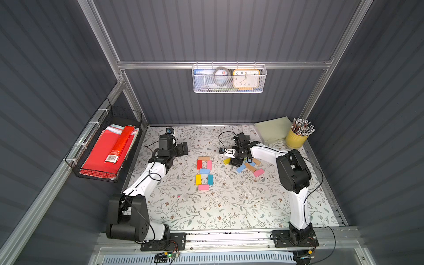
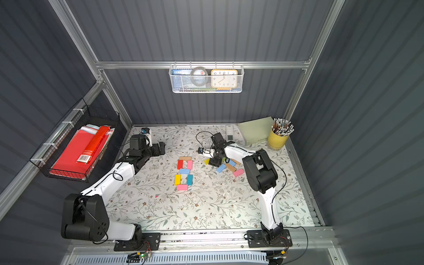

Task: Assemble the number 8 with building blocks
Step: Adjust the building block at the center of the board.

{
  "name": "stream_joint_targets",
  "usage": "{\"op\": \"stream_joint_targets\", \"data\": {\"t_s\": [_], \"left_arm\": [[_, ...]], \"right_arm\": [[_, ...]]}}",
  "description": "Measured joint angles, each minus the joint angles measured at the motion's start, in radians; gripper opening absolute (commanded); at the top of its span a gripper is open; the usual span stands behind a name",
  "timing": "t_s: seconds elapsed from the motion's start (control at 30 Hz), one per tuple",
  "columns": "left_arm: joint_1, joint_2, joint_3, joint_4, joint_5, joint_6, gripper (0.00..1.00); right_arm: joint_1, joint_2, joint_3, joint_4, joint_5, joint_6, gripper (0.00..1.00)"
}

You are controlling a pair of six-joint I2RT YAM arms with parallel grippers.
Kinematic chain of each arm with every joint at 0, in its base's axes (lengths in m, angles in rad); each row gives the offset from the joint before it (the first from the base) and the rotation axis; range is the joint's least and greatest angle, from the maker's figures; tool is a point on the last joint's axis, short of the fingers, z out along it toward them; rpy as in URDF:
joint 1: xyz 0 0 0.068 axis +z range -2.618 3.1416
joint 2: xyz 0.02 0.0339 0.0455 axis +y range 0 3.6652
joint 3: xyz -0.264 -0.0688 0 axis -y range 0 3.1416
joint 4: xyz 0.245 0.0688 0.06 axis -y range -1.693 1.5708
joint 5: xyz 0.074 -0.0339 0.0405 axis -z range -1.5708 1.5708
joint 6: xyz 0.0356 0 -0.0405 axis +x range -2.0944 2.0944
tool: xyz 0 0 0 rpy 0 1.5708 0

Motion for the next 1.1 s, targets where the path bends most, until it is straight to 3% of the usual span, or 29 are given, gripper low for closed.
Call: {"op": "stream_joint_targets", "data": {"t_s": [0.77, 1.0, 1.1], "left_arm": [[0.000, 0.011, 0.000, 0.000, -0.008, 0.008, 0.99], [0.000, 0.014, 0.000, 0.000, -0.009, 0.010, 0.99], [0.000, 0.016, 0.000, 0.000, -0.010, 0.011, 0.99]], "right_arm": [[-0.021, 0.090, 0.114, -0.102, -0.134, -0.097, 0.66], [-0.029, 0.099, 0.115, -0.124, -0.156, -0.080, 0.43], [-0.029, 0.103, 0.115, -0.121, -0.166, -0.074, 0.40]]}}
